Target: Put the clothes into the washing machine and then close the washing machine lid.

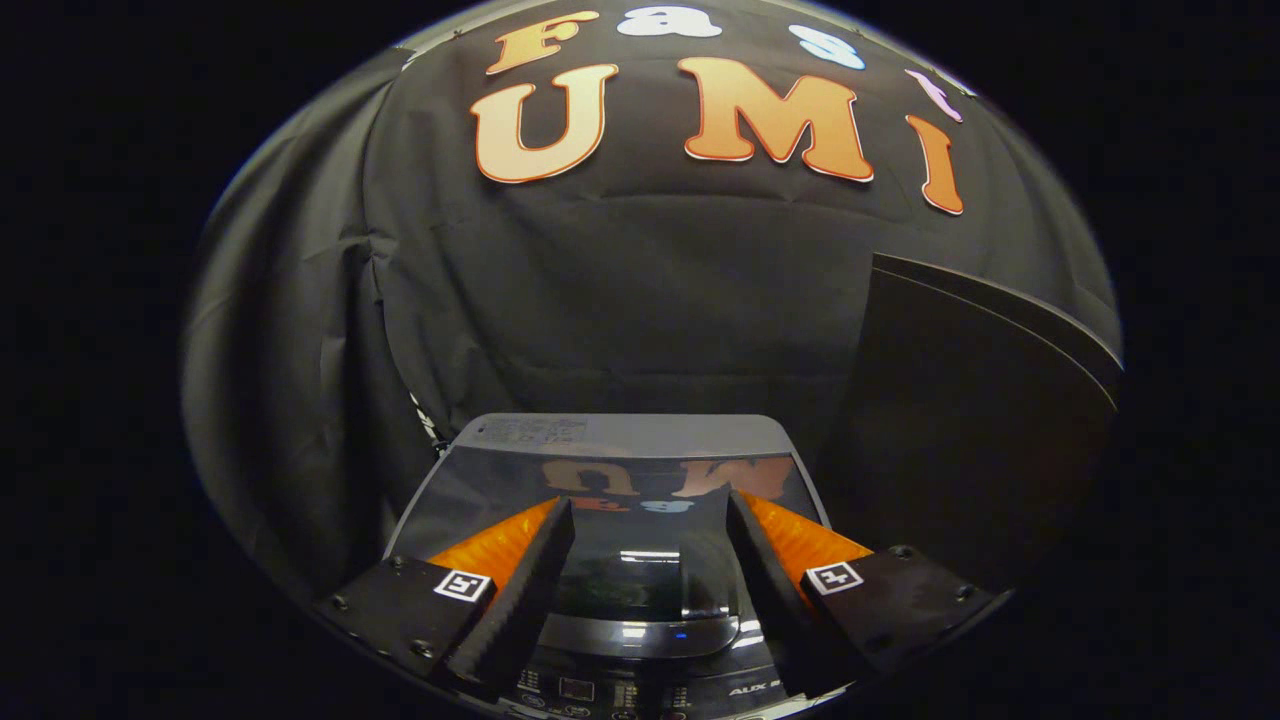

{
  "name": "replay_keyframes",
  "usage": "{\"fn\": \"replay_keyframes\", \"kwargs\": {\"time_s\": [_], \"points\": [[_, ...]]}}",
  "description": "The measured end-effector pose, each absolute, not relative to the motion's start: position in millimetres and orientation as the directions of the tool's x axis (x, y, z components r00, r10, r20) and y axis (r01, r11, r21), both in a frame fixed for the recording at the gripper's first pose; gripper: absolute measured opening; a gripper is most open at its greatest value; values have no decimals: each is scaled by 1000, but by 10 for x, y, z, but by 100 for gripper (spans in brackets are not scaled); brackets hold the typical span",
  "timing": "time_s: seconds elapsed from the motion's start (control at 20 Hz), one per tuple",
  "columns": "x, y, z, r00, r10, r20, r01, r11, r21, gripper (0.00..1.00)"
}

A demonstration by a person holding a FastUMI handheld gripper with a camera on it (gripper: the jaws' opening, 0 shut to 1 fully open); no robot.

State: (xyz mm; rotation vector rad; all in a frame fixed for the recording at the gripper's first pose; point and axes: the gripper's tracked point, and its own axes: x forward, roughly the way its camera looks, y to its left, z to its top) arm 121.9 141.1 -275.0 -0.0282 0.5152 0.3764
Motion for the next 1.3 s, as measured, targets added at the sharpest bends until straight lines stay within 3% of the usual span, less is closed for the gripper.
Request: {"fn": "replay_keyframes", "kwargs": {"time_s": [0.35,0.6,0.9,1.3], "points": [[1204,1354,-2392,812,346,-470,-340,935,101,99],[1103,1000,-1327,865,383,-325,-372,923,99,98],[837,68,-173,912,377,-159,-365,925,104,98],[417,-1566,499,957,280,-78,-272,957,99,98]]}}
